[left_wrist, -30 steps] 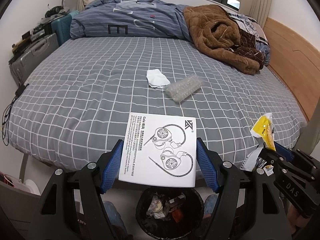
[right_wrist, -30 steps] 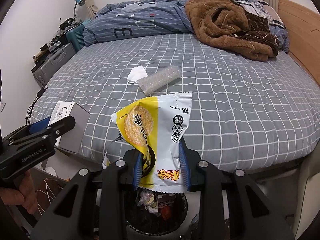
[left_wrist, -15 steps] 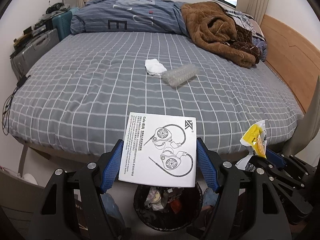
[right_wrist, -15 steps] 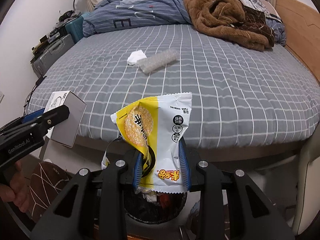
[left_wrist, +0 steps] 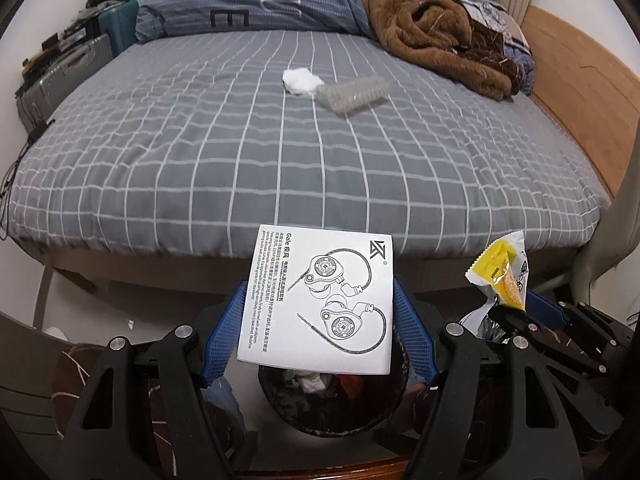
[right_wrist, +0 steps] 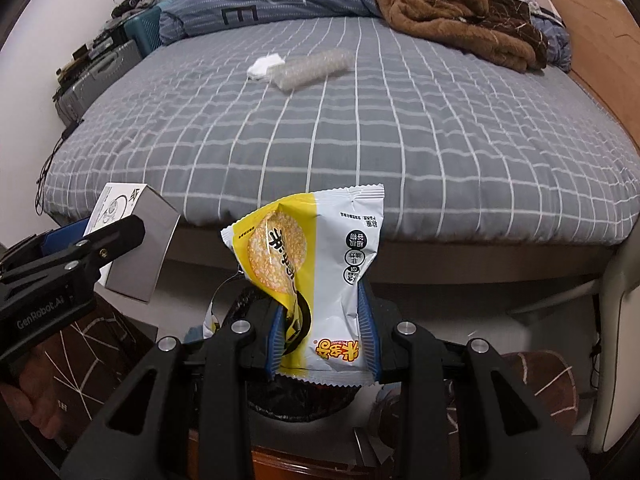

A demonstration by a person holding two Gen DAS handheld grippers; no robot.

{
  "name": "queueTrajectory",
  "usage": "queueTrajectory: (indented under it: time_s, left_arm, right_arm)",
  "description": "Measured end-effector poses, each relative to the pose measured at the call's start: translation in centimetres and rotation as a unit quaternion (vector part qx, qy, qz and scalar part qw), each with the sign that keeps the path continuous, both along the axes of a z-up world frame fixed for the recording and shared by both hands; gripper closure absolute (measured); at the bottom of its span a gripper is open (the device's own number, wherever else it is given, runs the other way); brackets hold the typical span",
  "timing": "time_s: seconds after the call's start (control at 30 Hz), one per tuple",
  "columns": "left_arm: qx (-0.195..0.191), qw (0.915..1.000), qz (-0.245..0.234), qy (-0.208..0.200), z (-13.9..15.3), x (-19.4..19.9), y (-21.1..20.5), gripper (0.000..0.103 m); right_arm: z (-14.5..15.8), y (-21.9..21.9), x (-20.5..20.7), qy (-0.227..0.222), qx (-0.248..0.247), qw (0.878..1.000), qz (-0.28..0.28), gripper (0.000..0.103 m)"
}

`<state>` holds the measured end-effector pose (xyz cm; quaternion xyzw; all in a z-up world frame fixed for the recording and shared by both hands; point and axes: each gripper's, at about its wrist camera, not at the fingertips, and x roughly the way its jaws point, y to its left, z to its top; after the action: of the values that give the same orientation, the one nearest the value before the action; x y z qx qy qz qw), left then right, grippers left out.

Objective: Collect trash
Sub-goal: 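Carry the yellow packet and white leaflet with both tools over the floor bin, then open the left tool to drop the white leaflet into the bin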

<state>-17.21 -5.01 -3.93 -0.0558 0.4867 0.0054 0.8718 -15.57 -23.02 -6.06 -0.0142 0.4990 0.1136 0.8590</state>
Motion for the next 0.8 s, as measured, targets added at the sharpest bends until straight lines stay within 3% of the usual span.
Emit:
queueTrajectory:
  time_s: [0.8]
  left_arm:
    - [0.011,0.9957,-0.013,0.09,-10.9,0.3,-1.1,0.034]
  right_arm:
    - [-9.7,-0.6,0.0,0.095,-0.011,0.995,-0.022,0.072]
